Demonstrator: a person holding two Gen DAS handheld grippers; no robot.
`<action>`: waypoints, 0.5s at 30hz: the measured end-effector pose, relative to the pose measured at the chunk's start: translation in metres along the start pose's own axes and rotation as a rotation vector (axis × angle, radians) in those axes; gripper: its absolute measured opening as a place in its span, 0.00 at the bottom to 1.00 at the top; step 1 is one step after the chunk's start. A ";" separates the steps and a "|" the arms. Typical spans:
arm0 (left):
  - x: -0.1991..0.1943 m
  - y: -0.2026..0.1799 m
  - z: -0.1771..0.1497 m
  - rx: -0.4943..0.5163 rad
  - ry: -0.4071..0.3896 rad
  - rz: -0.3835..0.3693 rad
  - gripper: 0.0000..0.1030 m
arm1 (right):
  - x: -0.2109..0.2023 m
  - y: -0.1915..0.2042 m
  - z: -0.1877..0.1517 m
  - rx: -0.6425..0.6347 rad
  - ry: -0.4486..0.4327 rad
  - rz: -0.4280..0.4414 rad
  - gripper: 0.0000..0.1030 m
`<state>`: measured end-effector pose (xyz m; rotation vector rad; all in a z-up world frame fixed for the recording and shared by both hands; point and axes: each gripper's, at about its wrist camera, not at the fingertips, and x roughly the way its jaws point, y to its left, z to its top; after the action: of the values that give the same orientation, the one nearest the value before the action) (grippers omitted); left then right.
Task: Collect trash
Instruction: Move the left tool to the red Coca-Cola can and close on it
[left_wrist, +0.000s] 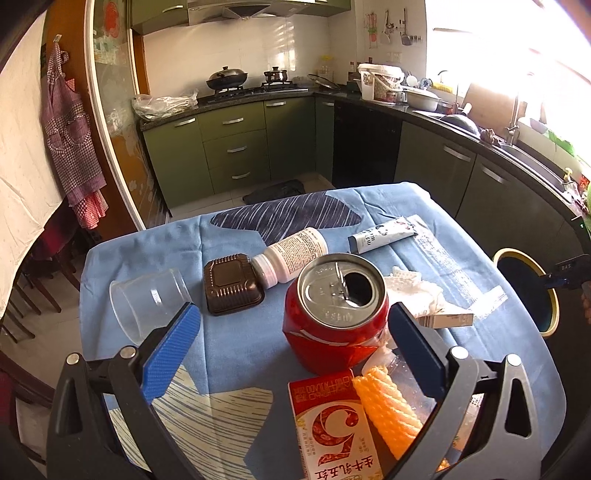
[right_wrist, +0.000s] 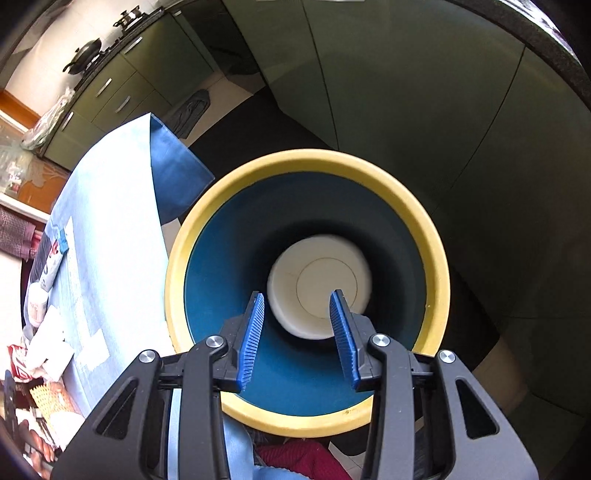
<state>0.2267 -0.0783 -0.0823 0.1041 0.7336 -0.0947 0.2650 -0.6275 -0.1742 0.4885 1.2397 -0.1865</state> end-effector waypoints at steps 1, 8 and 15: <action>0.003 -0.003 0.001 0.002 0.003 0.002 0.94 | 0.000 0.002 -0.002 -0.005 0.001 0.005 0.37; 0.021 -0.013 0.000 -0.018 0.026 -0.020 0.94 | 0.006 0.014 0.000 -0.031 0.001 0.037 0.37; 0.022 -0.018 0.000 -0.032 0.003 -0.035 0.92 | 0.009 0.009 -0.005 -0.037 0.008 0.051 0.37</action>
<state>0.2410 -0.0976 -0.0983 0.0610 0.7395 -0.1159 0.2677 -0.6162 -0.1819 0.4893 1.2351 -0.1180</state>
